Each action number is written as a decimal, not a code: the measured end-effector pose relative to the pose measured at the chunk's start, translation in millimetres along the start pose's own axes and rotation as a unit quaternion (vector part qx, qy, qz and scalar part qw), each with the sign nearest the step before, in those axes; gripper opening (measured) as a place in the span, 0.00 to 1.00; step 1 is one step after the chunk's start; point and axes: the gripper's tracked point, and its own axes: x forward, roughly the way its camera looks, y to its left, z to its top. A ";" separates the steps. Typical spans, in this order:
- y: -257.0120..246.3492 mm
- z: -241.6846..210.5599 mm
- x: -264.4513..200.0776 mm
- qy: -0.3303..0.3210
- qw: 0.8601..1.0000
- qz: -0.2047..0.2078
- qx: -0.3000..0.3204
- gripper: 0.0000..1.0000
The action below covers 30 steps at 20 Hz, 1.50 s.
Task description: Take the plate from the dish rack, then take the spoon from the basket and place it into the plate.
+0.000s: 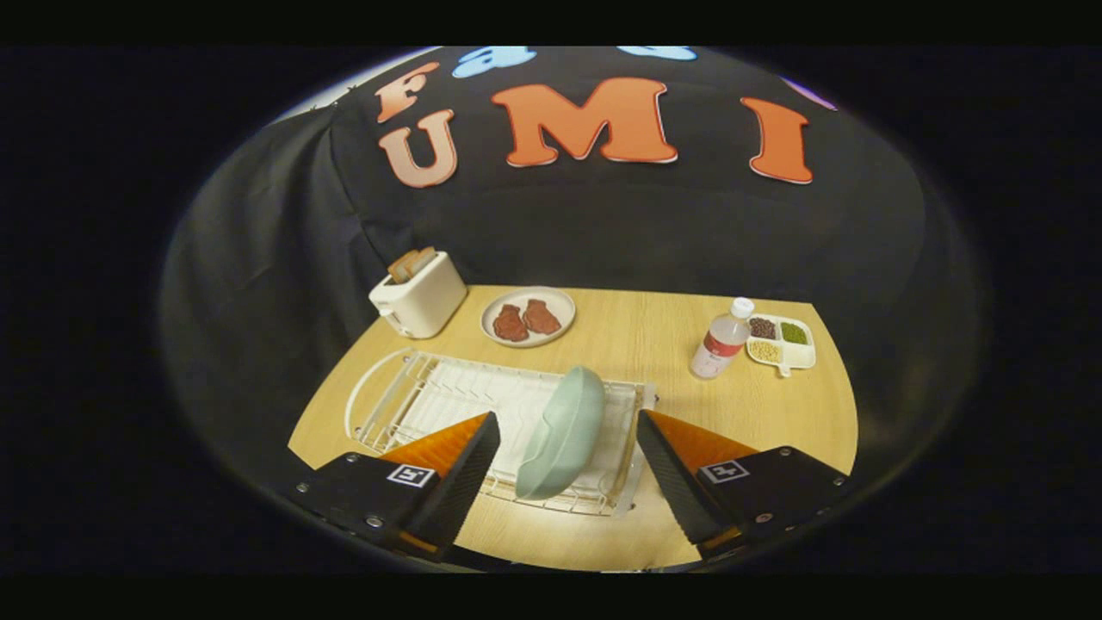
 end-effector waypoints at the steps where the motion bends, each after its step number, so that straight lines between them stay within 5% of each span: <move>1: -0.8 -6.8 5.4 0.016 1.000 -0.001 -0.002 0.95; 8: 1.3 -31.1 48.5 0.097 0.995 -0.011 0.034 0.79; 16: 9.7 -47.5 76.3 0.148 0.986 -0.054 0.052 0.39; 30: -3.6 -39.7 59.0 0.131 0.968 -0.211 0.040 0.27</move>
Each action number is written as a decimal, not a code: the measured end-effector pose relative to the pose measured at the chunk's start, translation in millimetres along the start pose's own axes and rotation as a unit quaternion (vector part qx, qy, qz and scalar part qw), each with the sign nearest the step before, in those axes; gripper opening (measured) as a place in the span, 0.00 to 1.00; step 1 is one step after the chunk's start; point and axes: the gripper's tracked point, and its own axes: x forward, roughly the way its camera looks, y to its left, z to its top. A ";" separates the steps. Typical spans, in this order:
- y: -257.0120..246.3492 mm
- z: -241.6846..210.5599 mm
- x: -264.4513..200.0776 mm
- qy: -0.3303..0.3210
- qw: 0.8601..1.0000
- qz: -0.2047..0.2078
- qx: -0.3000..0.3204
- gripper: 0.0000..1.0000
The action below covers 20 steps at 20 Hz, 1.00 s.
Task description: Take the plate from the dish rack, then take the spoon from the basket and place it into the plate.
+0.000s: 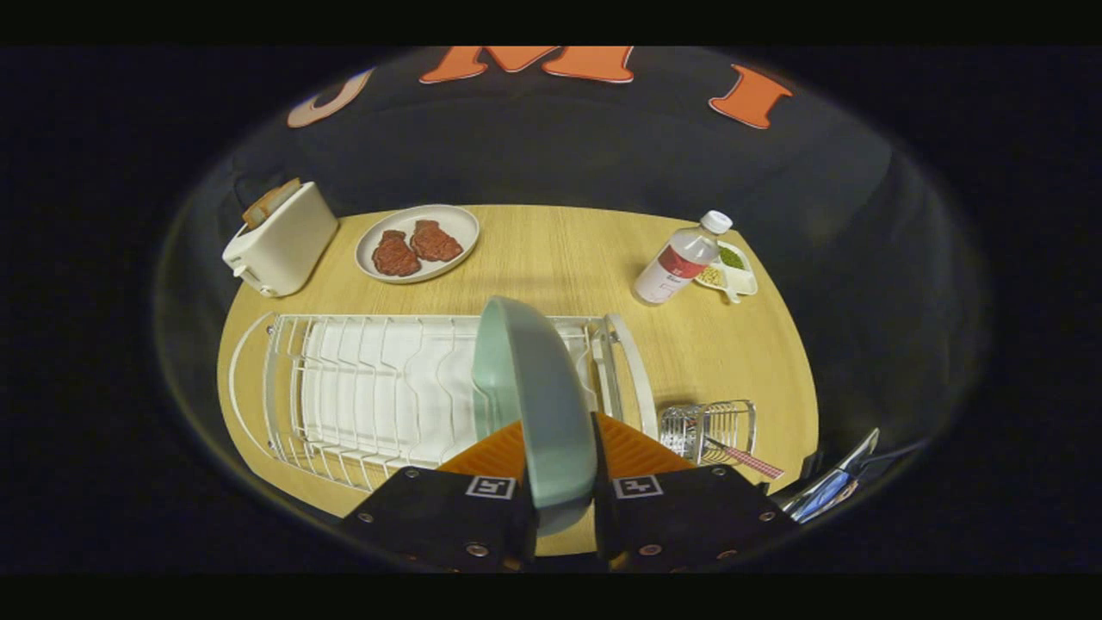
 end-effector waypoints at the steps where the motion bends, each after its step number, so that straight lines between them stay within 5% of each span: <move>1: -3.7 2.4 -4.9 -0.008 1.000 -0.012 0.000 0.27; 9: -11.2 2.8 -54.2 -0.044 0.998 -0.023 0.031 0.27; 20: -50.2 -68.5 -95.5 -0.017 0.994 0.049 0.101 0.27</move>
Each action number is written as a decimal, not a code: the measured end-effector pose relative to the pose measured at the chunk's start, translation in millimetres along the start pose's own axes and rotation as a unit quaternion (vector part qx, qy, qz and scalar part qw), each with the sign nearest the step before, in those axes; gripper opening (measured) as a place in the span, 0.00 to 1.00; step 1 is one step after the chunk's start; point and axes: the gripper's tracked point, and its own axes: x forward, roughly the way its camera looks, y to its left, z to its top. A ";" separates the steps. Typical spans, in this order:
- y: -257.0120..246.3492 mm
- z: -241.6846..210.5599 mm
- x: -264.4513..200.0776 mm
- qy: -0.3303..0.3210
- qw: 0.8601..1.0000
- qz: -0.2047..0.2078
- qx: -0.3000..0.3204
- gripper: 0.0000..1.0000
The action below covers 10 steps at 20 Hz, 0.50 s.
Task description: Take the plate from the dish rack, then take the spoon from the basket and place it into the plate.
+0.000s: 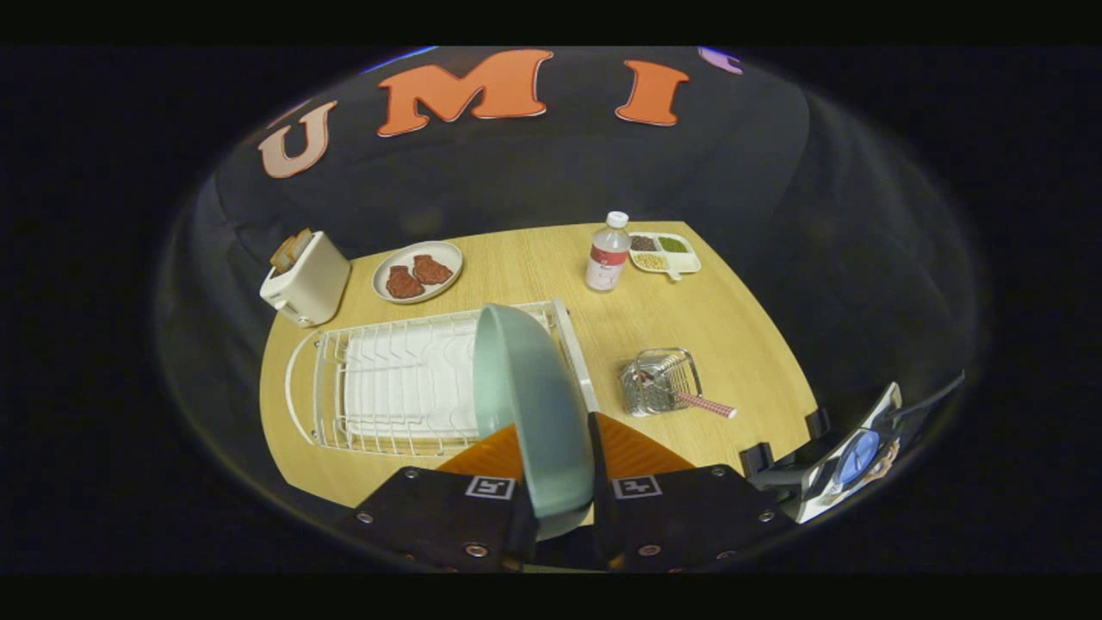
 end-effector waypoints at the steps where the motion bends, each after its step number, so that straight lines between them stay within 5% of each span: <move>1: -3.8 -10.0 -1.0 0.009 1.000 0.011 0.007 0.27; 10: -29.9 -86.6 0.3 0.066 0.992 0.103 0.030 0.27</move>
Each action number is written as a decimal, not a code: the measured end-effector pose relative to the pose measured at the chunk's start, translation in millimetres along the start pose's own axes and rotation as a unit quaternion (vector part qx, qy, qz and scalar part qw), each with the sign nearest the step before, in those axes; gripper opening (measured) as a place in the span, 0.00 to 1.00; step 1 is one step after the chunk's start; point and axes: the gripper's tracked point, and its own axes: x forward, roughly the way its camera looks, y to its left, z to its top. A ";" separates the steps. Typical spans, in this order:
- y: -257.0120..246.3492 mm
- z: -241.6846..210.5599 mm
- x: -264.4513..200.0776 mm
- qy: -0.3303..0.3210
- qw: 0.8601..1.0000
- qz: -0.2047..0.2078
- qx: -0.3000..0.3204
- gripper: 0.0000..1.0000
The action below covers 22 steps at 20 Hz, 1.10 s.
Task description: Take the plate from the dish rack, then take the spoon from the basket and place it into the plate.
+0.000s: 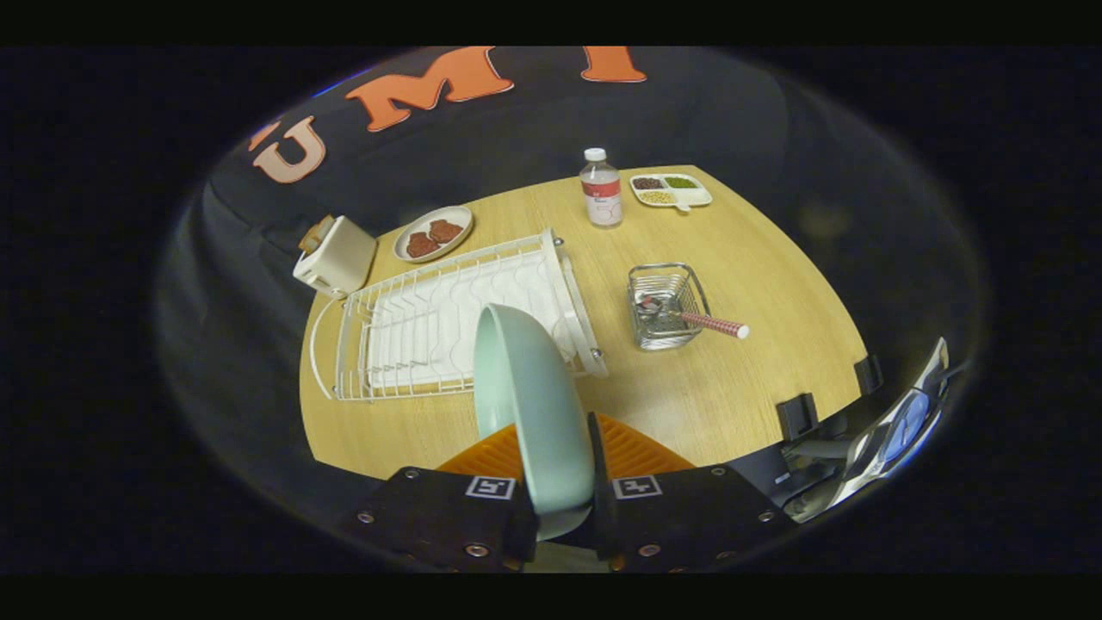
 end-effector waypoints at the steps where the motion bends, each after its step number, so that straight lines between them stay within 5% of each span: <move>1: -2.3 -7.0 1.6 0.004 1.000 0.011 0.001 0.27; 22: -4.1 -89.5 95.4 0.069 0.974 0.192 0.094 0.27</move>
